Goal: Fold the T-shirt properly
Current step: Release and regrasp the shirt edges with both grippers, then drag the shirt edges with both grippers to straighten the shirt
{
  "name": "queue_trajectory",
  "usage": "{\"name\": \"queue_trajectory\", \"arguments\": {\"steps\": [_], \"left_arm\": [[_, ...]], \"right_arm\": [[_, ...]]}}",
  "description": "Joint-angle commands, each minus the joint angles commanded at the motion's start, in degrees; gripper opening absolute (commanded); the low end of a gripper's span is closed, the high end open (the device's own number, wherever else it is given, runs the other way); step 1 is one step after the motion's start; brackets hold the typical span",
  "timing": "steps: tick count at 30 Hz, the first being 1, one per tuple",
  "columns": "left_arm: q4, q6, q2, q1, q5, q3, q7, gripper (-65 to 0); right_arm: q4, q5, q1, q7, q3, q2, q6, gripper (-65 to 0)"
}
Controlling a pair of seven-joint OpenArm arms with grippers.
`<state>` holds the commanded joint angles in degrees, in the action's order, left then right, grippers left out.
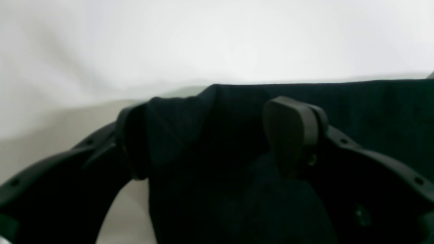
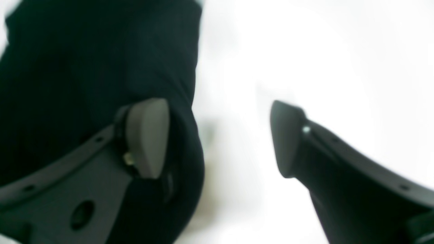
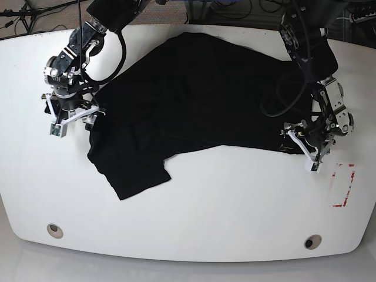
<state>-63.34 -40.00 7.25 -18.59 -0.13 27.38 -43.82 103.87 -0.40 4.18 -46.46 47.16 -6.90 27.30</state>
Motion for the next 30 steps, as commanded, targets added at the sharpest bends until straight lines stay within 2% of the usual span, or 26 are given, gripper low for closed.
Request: {"name": "queue_trajectory", "arguments": {"steps": [3,6,9,15,21,27,30], "left_arm": [[0.0,0.0,0.1,0.1,0.0,0.0,0.0,-17.9],[0.0,0.0,0.8,0.1,0.0,0.0,0.0,-17.9],[0.0,0.0,0.9,0.1,0.0,0.0,0.0,-17.9],[0.0,0.0,1.1,0.2,-0.1,0.1,0.0,-17.9],[-0.1,0.0,1.5,1.1,-0.2,0.0,0.0,-17.8],[-0.1,0.0,1.6,1.3,-0.3,0.0,0.0,-17.8],[-0.1,0.0,1.7,1.3,-0.3,0.0,0.0,-17.8]], "right_arm": [[-0.1,0.4,1.3,-1.9,3.7,0.2,0.62,-18.9],[0.1,0.4,2.2,-4.0,4.2,0.6,3.52,-18.9],[0.4,2.3,2.2,-4.0,4.2,0.6,4.48,-19.0],[0.2,5.4,2.3,-4.0,1.8,0.9,4.48,-19.0],[-4.0,6.4,4.6,-4.0,-0.8,3.3,4.48,-18.4],[-13.3,6.1,9.1,-3.9,1.4,6.9,4.48,-18.4],[-17.9,6.1,10.9,-3.6,1.5,9.9,4.48,-18.9]]}}
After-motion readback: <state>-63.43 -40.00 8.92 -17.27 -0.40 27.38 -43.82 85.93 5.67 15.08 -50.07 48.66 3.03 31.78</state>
